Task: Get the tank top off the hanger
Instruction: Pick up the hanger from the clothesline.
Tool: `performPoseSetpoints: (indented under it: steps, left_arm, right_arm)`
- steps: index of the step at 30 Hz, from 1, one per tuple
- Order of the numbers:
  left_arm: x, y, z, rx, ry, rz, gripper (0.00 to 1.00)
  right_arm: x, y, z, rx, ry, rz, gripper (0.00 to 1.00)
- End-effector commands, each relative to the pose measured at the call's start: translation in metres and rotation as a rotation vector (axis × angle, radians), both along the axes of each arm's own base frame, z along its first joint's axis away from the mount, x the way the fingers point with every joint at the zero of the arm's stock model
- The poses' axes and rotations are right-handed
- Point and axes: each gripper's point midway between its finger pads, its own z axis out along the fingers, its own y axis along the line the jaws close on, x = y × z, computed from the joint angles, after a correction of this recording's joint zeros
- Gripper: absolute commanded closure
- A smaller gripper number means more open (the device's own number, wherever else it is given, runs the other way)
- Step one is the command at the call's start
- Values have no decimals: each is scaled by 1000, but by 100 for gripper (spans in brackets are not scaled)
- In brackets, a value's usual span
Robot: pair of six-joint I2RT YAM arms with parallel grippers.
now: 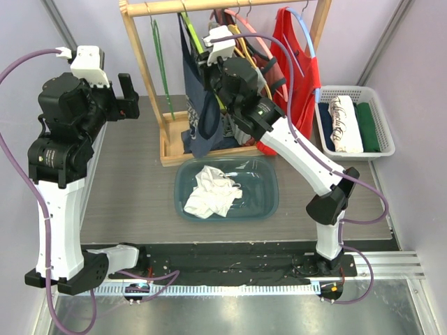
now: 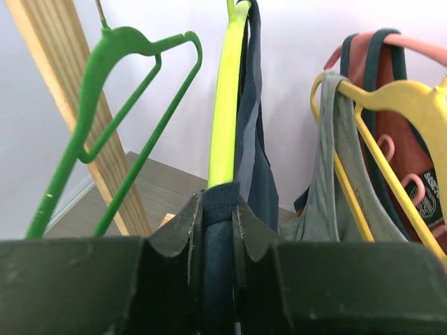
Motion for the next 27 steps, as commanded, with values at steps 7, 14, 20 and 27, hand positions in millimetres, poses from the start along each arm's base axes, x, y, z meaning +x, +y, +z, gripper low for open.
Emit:
performPoseSetpoints:
  steps: [7,14,20,27]
  left_arm:
    - [-3,3,18,3,-70,6,5]
    - [-1,2,12,4,-54,1,5]
    - [1,0,11,-1,-50,-7,6]
    - [1,1,13,2,-56,-1,6]
  right_arm:
    - [-35,-38,118,221,-288,14,99]
    - [-48,-57,114,226,-295,-6,99]
    - [-64,-72,102,236,-289,5,98]
    - [-90,-76,63,176,-191,102,99]
